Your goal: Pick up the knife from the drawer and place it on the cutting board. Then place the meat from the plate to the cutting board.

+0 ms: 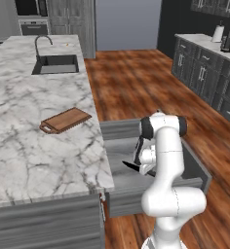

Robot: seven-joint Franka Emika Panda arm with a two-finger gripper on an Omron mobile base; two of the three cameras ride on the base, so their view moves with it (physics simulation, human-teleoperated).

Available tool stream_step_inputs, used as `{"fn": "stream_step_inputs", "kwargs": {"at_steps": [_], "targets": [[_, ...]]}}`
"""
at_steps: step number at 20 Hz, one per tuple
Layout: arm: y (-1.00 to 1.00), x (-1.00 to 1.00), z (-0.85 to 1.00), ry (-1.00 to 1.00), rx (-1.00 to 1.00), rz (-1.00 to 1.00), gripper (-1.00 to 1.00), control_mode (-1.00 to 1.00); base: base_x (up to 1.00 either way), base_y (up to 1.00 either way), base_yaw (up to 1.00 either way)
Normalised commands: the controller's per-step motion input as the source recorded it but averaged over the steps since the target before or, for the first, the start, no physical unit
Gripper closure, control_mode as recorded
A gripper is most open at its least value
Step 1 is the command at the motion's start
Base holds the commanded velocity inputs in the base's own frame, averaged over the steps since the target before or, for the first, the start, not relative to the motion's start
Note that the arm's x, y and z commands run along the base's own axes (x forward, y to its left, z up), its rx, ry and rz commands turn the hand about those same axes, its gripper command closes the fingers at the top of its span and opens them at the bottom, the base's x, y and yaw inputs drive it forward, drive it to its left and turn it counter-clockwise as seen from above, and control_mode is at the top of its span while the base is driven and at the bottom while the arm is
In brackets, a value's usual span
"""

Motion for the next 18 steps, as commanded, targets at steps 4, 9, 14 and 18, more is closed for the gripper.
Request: {"fn": "stream_step_inputs", "kwargs": {"at_steps": [4,9,14,18], "targets": [[0.43,-0.69,-1.0,0.0,-0.1,0.04,1.0,-1.0,0.0,0.0,0.0],[0.04,-0.47,-0.77,0.0,-0.02,0.0,1.0,-1.0,0.0,0.0,0.0],[-0.11,-0.03,0.0,0.01,0.04,-0.08,1.0,-1.0,0.0,0.0,0.0],[-0.17,0.0,0.39,0.08,0.02,-0.09,1.0,-1.0,0.0,0.0,0.0]]}}
